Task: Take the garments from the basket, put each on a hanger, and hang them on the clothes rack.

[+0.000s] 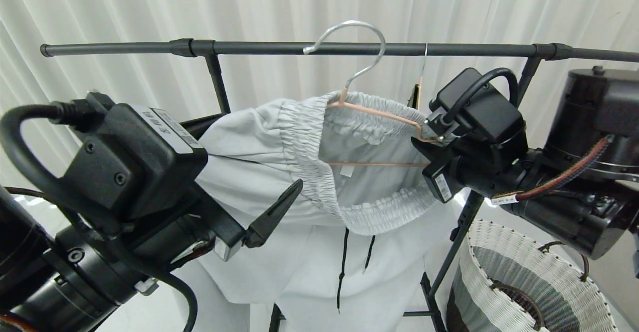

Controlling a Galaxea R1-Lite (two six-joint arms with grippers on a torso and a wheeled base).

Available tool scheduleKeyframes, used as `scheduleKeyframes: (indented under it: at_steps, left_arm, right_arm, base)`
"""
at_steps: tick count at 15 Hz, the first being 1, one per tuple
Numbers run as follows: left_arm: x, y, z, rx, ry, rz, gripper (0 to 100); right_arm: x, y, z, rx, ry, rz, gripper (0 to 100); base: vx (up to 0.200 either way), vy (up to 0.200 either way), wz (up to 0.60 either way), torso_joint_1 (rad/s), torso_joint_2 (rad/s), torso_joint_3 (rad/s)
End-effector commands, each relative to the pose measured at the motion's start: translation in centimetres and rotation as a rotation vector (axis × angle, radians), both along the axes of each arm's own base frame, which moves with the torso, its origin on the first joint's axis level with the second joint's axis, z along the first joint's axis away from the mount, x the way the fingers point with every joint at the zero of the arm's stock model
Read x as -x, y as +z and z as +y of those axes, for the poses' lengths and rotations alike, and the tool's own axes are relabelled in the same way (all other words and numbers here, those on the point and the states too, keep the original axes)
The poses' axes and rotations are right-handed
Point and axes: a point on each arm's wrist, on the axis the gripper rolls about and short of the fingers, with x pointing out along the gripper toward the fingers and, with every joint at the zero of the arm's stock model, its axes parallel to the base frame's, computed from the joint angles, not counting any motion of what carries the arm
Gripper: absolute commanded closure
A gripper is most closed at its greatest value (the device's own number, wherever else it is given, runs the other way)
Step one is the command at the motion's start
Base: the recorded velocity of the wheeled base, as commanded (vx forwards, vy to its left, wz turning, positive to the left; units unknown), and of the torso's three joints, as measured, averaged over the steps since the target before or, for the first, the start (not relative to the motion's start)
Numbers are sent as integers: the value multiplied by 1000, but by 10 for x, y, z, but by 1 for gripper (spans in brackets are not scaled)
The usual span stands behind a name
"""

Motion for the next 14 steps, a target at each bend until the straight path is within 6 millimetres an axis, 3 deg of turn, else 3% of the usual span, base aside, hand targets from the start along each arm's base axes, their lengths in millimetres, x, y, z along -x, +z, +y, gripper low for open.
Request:
scheduleKeyframes:
  at_steps: [1, 6, 10, 14]
  left_arm:
    - [2, 2, 4, 10, 7, -8, 0]
    - [4, 7, 33, 48, 116, -36, 0]
    - [10, 5, 41, 55, 127, -44, 0]
    - [0, 4, 61, 120, 255, -14, 0]
  right_arm:
    - [6, 7, -4, -7, 4, -20, 100]
    - [9, 10, -10, -11, -2, -29, 100]
    - [9, 11, -10, -13, 0, -32, 100]
    - [12, 14, -16, -15, -8, -41, 100]
  base:
    - [0, 0, 0, 0, 0, 0]
    - [0, 0, 0, 0, 0, 0]
    - [0, 0, 0, 0, 0, 0]
    - [0, 0, 0, 0, 0, 0]
